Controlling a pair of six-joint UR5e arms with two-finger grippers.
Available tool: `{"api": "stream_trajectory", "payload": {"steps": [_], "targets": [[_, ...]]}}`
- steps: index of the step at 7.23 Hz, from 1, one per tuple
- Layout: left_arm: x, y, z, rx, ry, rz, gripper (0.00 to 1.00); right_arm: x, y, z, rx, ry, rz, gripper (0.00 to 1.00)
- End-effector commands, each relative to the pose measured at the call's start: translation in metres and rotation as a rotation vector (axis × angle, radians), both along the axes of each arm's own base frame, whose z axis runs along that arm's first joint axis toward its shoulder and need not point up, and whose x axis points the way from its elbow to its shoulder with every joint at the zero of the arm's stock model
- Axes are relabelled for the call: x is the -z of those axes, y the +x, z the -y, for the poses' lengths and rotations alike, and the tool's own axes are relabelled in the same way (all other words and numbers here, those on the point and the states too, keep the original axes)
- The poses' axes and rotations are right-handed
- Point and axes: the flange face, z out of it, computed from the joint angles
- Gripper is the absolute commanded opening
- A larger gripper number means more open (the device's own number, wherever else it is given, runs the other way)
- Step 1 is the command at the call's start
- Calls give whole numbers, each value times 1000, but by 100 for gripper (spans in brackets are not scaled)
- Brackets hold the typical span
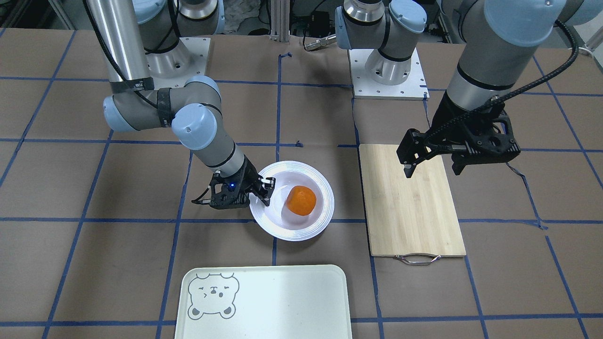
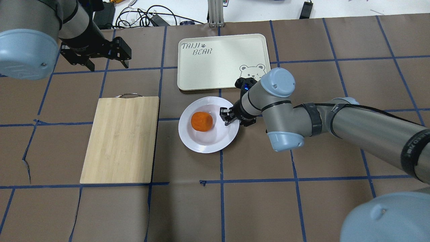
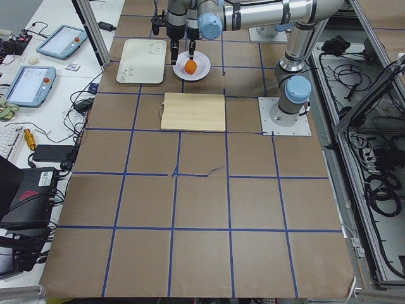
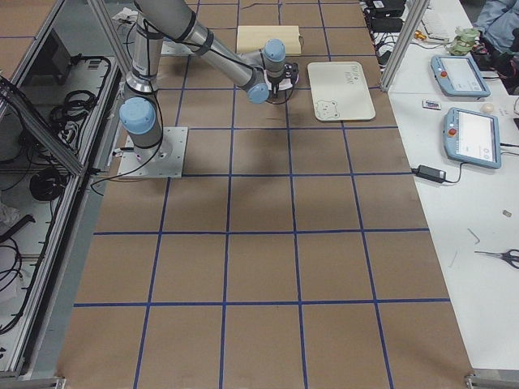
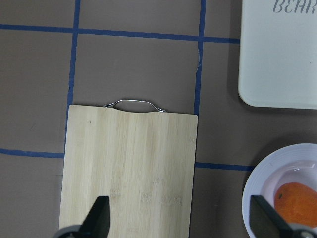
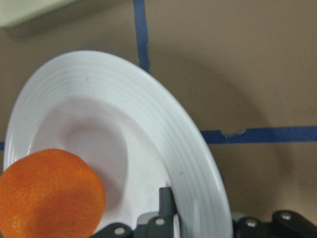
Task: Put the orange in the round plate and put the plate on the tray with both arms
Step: 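Grasp the white plate rim with the right gripper, then slide the plate with the orange onto the bear tray with the right gripper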
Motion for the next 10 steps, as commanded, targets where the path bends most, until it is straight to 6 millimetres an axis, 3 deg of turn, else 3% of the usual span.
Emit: {"api": "stream_trajectory", "payload": {"steps": [1, 2, 4, 6, 7, 9, 10], "targets": [[-2, 0, -3, 100, 11, 15, 100, -26, -28, 29, 78, 5, 107, 0], [2, 0, -6, 105, 33, 17, 100, -43, -44, 60, 121, -37, 116, 0], [10, -1, -14, 107, 55, 18, 100, -52, -53, 141, 167, -82, 119, 0], [12, -1, -15, 107, 58, 19, 100, -21, -61, 236, 188, -143, 105, 0], [12, -1, -15, 107, 58, 19, 100, 0, -60, 249, 179, -138, 92, 0], [16, -1, -16, 108, 67, 18, 100, 13, -62, 243, 151, -127, 79, 0], [20, -1, -17, 108, 76, 17, 100, 14, -61, 241, 148, -125, 78, 23]]}}
